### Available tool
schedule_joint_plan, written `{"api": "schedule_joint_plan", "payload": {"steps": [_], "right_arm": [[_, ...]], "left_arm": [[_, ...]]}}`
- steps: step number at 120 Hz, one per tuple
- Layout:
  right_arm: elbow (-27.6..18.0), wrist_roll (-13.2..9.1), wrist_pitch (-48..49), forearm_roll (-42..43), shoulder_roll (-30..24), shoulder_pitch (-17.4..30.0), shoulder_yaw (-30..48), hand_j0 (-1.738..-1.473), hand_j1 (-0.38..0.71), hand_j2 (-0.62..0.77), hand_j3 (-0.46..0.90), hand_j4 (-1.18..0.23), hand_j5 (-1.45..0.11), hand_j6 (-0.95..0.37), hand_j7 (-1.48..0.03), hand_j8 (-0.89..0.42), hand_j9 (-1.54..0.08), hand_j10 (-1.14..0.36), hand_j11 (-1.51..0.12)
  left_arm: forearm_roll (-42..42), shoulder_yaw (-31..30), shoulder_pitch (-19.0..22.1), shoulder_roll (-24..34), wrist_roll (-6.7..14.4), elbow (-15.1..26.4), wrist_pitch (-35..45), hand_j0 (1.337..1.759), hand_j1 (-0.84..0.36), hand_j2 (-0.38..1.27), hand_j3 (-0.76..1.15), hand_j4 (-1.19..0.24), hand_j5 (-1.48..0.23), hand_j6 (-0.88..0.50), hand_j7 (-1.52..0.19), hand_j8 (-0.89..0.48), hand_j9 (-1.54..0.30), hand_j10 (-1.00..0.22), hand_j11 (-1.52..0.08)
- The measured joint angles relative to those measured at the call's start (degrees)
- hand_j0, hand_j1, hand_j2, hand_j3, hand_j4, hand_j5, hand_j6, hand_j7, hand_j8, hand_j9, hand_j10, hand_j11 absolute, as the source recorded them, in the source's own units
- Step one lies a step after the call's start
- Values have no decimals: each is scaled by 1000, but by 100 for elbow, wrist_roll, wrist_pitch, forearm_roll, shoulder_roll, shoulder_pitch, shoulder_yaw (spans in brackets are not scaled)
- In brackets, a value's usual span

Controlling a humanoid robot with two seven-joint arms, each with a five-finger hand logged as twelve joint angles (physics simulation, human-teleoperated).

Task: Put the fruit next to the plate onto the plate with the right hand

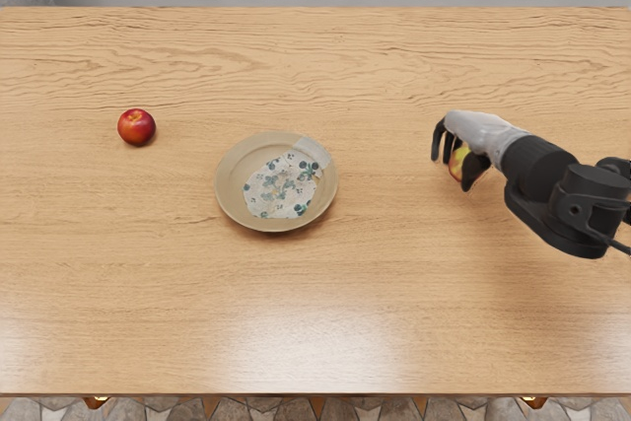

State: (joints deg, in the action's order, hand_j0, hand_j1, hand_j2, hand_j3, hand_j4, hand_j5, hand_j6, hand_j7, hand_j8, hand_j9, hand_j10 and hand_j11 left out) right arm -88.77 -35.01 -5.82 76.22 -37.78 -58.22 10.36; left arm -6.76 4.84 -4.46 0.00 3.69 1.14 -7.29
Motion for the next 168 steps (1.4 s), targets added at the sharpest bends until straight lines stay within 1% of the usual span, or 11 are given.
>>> {"api": "schedule_joint_plan", "payload": {"steps": [13, 36, 37, 38, 44, 64, 67, 97, 111, 140, 168], "right_arm": [[0, 0, -2, -87, 142, -210, 11, -1657, 345, 571, 0, -716, -978, -727, -951, -433, -963, -499, -955], [1, -1, 12, -218, 516, -490, 135, -1658, 366, 566, 0, -709, -991, -729, -951, -411, -965, -479, -950], [1, -3, 13, -219, 543, -501, 140, -1658, 371, 608, 0, -709, -991, -729, -951, -410, -963, -482, -947], [1, -3, 14, -221, 571, -512, 145, -1658, 370, 578, 0, -709, -991, -729, -951, -410, -963, -482, -947], [3, -1, 13, -231, 727, -571, 169, -1658, 363, 553, 0, -707, -993, -729, -951, -410, -965, -467, -949], [2, 1, 8, -254, 1168, -671, 264, -1658, 366, 534, 0, -694, -1009, -726, -948, -379, -970, -451, -948], [2, -1, 8, -252, 1247, -683, 284, -1658, 362, 534, 0, -695, -1006, -726, -948, -397, -970, -454, -946], [1, -1, 16, -260, 2068, -796, 423, -1658, 372, 555, 0, -683, -1022, -724, -946, -388, -979, -451, -942], [130, 2, -21, -183, 2225, -754, 392, -1658, 353, 511, 0, -685, -1022, -725, -948, -397, -976, -453, -950], [652, -1, -330, 287, 2460, -314, 185, -1657, 335, 491, 0, -692, -1027, -731, -954, -403, -973, -460, -954], [826, 1, -401, 420, 2744, -218, 144, -1657, 319, 473, 0, -698, -1020, -732, -956, -418, -970, -470, -958]], "left_arm": [[0, 0, 5, 0, 0, 0, 0, 1658, 325, 4, 0, -21, -27, -22, -27, -21, -27, -21, -27], [0, 0, 2, 0, 0, 0, 0, 1658, 325, 4, 0, -21, -27, -21, -27, -21, -27, -21, -27], [0, 0, 4, 0, 0, 0, 0, 1658, 325, 4, 0, -21, -27, -21, -27, -21, -27, -21, -27], [0, 0, 5, 0, 0, 0, 0, 1658, 325, 4, 0, -21, -27, -21, -27, -21, -27, -21, -27], [0, 0, 1, 0, 0, 0, 0, 1658, 325, 4, 0, -21, -27, -21, -27, -21, -27, -21, -27], [0, 0, 6, 0, 0, 0, 0, 1658, 325, 4, 0, -21, -27, -21, -27, -21, -26, -21, -26], [0, 0, 1, 0, 0, 0, 0, 1658, 325, 4, 0, -21, -27, -21, -26, -21, -26, -21, -26], [0, -1, 5, 0, 0, 0, 0, 1658, 325, 4, 0, -21, -27, -21, -26, -21, -26, -21, -26], [0, 0, 4, 0, 0, 0, 0, 1658, 325, 4, 0, -21, -27, -21, -26, -21, -26, -21, -26], [0, 0, 6, 0, 0, 0, 0, 1658, 325, 4, 0, -21, -27, -21, -27, -21, -27, -21, -27], [0, 0, 6, 0, 0, 0, 0, 1658, 325, 4, 0, -21, -27, -21, -27, -21, -27, -21, -27]]}}
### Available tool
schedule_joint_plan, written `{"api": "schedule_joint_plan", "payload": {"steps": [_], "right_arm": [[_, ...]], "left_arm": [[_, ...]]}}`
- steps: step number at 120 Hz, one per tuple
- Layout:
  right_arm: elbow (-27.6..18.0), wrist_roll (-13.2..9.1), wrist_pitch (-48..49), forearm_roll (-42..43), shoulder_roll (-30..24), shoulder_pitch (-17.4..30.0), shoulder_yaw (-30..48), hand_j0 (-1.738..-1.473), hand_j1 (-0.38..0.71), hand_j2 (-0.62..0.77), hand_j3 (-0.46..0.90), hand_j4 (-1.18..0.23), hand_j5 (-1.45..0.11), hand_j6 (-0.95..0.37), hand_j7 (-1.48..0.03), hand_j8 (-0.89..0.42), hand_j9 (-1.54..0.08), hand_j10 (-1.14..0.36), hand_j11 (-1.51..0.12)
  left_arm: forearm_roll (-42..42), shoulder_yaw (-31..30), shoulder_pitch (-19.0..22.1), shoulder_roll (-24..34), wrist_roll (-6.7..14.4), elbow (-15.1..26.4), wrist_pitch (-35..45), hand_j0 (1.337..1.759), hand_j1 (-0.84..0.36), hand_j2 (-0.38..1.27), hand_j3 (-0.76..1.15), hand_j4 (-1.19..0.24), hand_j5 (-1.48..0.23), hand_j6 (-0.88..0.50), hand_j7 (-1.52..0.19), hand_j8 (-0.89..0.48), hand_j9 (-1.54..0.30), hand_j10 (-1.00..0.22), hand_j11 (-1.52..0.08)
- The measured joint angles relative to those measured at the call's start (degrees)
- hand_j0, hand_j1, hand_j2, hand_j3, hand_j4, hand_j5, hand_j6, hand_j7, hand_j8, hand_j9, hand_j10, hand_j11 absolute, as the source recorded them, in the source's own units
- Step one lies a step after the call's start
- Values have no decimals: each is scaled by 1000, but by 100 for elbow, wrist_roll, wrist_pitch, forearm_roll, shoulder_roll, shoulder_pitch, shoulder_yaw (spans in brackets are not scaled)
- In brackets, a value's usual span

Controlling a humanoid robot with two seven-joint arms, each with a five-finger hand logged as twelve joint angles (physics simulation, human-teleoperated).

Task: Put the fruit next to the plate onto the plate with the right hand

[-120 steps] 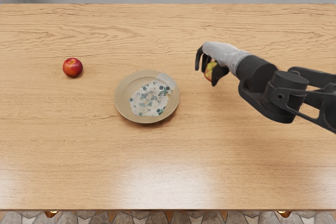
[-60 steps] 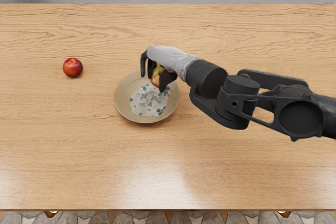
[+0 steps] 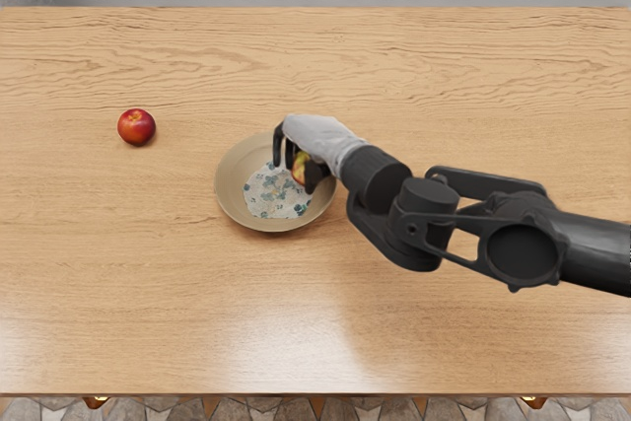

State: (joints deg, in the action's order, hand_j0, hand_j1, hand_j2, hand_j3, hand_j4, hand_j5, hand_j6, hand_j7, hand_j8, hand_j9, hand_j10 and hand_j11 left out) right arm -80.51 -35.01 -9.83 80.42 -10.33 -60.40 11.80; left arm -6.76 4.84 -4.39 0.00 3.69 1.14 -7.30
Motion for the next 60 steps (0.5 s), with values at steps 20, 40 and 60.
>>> {"api": "schedule_joint_plan", "payload": {"steps": [20, 40, 60], "right_arm": [[147, -1, -10, 7, 134, 28, -26, -1657, 312, 458, 0, -697, -1009, -728, -950, -422, -962, -472, -952], [365, 0, -43, -15, 272, 23, -12, -1658, -24, 210, 0, -338, -489, -354, -460, -213, -467, -236, -462], [236, 1, -22, -442, 268, -34, 272, -1658, -206, 94, 0, -150, -216, -158, -204, -95, -206, -105, -204]], "left_arm": [[0, 0, -5, 0, 0, 0, 0, 1658, 325, 4, 0, -21, -27, -21, -27, -21, -27, -21, -27], [0, 0, 0, 0, 0, 0, 0, 1658, 325, 4, 0, -21, -27, -21, -27, -21, -27, -21, -27], [0, 0, -4, 0, 0, 0, 0, 1658, 325, 4, 0, -21, -27, -21, -27, -21, -27, -21, -27]]}}
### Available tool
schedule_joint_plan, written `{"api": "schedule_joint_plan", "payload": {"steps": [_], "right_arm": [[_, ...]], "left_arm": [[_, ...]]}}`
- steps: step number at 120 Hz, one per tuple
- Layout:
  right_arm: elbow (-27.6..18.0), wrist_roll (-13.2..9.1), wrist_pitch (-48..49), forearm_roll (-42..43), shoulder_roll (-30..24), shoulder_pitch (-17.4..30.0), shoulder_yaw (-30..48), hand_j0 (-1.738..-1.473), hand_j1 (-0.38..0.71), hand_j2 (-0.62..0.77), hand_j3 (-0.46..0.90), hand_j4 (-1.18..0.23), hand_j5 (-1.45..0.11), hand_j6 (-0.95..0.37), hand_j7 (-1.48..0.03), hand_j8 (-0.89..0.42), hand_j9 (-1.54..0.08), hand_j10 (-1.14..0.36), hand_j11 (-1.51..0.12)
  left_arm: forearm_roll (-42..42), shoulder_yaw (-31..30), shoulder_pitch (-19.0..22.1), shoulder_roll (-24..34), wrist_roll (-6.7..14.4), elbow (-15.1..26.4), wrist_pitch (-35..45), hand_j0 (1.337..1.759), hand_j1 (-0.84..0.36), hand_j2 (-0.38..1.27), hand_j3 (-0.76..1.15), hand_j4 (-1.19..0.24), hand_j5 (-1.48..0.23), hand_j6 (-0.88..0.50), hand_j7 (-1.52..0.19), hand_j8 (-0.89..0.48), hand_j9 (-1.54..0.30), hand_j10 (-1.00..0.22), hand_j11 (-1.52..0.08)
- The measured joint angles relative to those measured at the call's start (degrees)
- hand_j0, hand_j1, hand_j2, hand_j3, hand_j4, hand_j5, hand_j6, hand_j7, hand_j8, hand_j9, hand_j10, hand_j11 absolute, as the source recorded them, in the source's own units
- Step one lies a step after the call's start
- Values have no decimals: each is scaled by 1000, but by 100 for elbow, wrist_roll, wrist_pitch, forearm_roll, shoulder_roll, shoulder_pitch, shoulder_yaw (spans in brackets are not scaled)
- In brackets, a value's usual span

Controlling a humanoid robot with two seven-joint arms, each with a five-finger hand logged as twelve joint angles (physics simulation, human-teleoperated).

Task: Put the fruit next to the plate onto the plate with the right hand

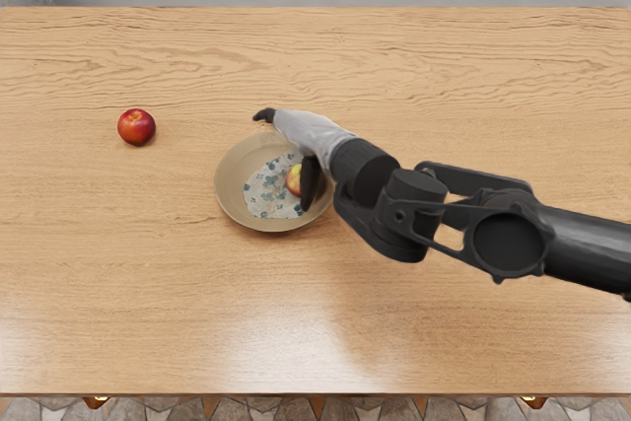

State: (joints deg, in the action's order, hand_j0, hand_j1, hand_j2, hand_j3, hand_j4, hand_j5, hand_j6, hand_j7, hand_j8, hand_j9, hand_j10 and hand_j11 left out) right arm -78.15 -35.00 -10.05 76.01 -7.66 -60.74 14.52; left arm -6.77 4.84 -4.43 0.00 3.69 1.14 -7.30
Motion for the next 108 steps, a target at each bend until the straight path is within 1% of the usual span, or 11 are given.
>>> {"api": "schedule_joint_plan", "payload": {"steps": [10, 16, 28, 40, 47, 54, 68, 80, 95, 108], "right_arm": [[-240, 0, 261, -527, -166, -18, 438, -1658, -254, 63, 0, -101, -144, -106, -135, -64, -137, -70, -136], [-328, 0, 684, -1092, -356, -20, 845, -1658, -275, 49, 0, -79, -113, -84, -106, -51, -107, -55, -106], [-410, 0, 1704, -2335, -947, -11, 1637, -1658, -304, 31, 0, -49, -69, -52, -65, -32, -66, -34, -65], [-419, 0, 2909, -3676, -1716, 66, 2338, -1658, -322, 19, 0, -30, -42, -32, -40, -20, -40, -21, -40], [-359, 0, 3584, -4382, -2129, 230, 2690, -1658, -328, 14, 0, -23, -32, -25, -30, -15, -30, -16, -30], [-285, 0, 3979, -4997, -2491, 502, 3067, -1658, -334, 11, 0, -17, -24, -19, -22, -11, -23, -12, -23], [-72, 0, 4334, -6074, -3175, 951, 3425, -1658, -341, 6, 0, -10, -14, -11, -13, -7, -13, -7, -13], [33, 0, 4440, -6781, -3696, 1273, 3526, -1658, -344, 4, 0, -6, -8, -7, -8, -4, -8, -4, -8], [74, 0, 4487, -7321, -4175, 1557, 3561, -1658, -347, 3, 0, -3, -5, -3, -4, -2, -4, -2, -4], [82, 0, 4500, -7532, -4367, 1659, 3553, -1658, -348, 2, 0, -2, -3, -2, -2, -1, -2, -1, -2]], "left_arm": [[0, 0, 3, 0, 0, 0, 0, 1658, 325, 4, 0, -21, -27, -21, -27, -21, -27, -21, -27], [0, 0, -3, 0, 0, 0, 0, 1658, 324, 4, 0, -21, -27, -22, -27, -21, -27, -21, -27], [0, 0, 4, 0, -1, 0, 0, 1658, 325, 4, 0, -21, -27, -21, -27, -21, -27, -21, -27], [0, 0, 1, 0, 0, 0, 0, 1658, 325, 4, 0, -21, -27, -21, -27, -21, -27, -21, -27], [0, 0, 3, 0, 0, 0, 0, 1658, 325, 4, 0, -21, -27, -21, -27, -21, -27, -21, -27], [0, 0, 2, 0, 0, 0, 0, 1658, 325, 4, 0, -21, -27, -21, -27, -21, -27, -21, -27], [1, 2, -5, 0, 0, 10, -2, 1658, 325, 4, 0, -21, -27, -21, -27, -21, -27, -21, -27], [0, 2, 92, 0, 0, 269, -6, 1658, 325, 4, 0, -21, -27, -21, -27, -21, -27, -21, -27], [-1, 4, 153, 0, 0, 454, -22, 1658, 325, 4, 0, -21, -27, -21, -27, -21, -27, -21, -27], [0, 8, 145, 0, 0, 527, -21, 1658, 325, 4, 0, -21, -27, -21, -27, -21, -27, -21, -27]]}}
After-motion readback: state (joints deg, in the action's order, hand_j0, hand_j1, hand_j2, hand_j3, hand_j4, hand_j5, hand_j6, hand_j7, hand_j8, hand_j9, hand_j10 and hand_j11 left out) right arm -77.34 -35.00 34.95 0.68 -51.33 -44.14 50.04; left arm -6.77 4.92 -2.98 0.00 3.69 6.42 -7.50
